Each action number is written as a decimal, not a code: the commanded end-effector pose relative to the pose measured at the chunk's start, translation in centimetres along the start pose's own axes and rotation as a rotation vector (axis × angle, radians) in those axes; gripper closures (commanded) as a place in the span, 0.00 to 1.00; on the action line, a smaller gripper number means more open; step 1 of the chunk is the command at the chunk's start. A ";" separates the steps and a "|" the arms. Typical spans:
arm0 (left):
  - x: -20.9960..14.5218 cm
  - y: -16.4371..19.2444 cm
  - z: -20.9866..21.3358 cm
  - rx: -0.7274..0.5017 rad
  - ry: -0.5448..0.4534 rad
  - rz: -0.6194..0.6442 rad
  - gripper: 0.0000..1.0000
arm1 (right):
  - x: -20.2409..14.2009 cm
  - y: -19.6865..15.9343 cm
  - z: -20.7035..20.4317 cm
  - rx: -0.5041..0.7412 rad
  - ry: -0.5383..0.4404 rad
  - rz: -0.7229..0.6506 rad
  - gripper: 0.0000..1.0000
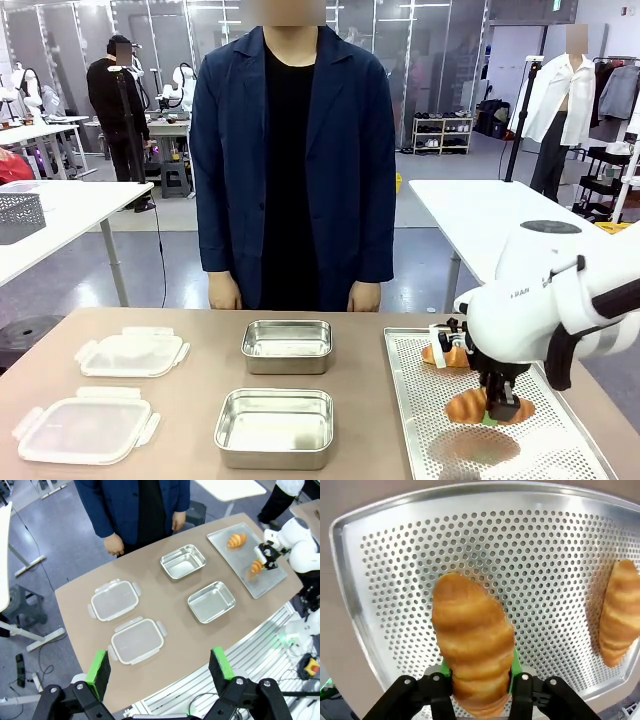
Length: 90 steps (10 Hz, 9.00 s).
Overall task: Place the bread into the airtight container.
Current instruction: Pick up a Butter Roll and place it into an empty Airtight Container.
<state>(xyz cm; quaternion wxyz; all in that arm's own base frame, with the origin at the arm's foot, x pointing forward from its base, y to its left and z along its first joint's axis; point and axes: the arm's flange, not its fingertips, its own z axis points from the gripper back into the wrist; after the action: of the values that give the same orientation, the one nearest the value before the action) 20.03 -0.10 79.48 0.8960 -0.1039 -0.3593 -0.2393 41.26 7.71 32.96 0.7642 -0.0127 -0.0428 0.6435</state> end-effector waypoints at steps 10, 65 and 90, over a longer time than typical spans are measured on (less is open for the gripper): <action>0.0 0.0 0.0 -0.003 0.002 -0.013 0.00 | 23.5 5.8 9.0 0.058 -0.038 -0.010 0.53; 0.0 0.0 0.0 -0.003 0.002 -0.013 0.00 | -0.1 -10.8 11.2 -0.162 -0.139 -0.044 0.00; 0.0 0.0 0.0 -0.003 0.002 -0.013 0.00 | -37.0 6.4 5.6 -0.564 -1.065 -0.664 0.00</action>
<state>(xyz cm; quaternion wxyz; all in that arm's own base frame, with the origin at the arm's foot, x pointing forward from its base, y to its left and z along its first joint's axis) 20.02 -0.11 79.49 0.8963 -0.1032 -0.3593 -0.2386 28.21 -27.86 36.24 0.7661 0.1217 -0.5750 0.2602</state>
